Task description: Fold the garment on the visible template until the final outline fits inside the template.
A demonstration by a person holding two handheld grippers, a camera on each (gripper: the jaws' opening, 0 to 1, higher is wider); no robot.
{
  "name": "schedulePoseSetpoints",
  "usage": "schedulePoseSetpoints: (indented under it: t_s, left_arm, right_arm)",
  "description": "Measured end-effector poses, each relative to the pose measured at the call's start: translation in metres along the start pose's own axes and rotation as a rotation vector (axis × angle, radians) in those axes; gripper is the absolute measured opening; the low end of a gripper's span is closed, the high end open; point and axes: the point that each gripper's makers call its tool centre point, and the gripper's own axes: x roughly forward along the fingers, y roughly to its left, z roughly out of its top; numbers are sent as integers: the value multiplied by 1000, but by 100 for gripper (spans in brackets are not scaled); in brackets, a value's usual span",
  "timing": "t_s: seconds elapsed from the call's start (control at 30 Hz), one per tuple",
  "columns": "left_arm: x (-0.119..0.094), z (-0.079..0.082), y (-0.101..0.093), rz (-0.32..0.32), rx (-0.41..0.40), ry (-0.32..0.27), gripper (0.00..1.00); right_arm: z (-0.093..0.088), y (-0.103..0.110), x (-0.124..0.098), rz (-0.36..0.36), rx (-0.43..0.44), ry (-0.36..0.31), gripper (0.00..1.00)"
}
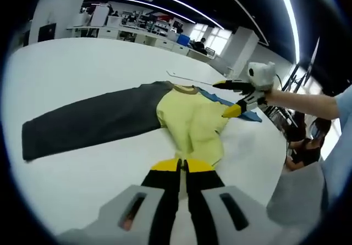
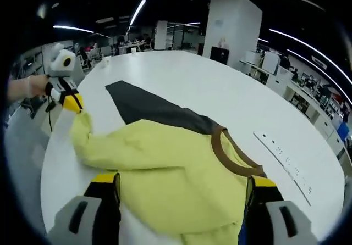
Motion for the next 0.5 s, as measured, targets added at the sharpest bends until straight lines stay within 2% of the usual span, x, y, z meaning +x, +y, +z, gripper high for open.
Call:
schedulePoseSetpoints:
  t_s: [0.37, 0.5]
  left_arm:
    - [1, -1, 0, -2, 1, 7, 0]
    - [1, -1, 0, -1, 0, 6, 0]
  right_arm:
    - [-20, 8, -17, -8, 46, -1, 94]
    - [-29, 11, -21, 6, 73, -1, 88]
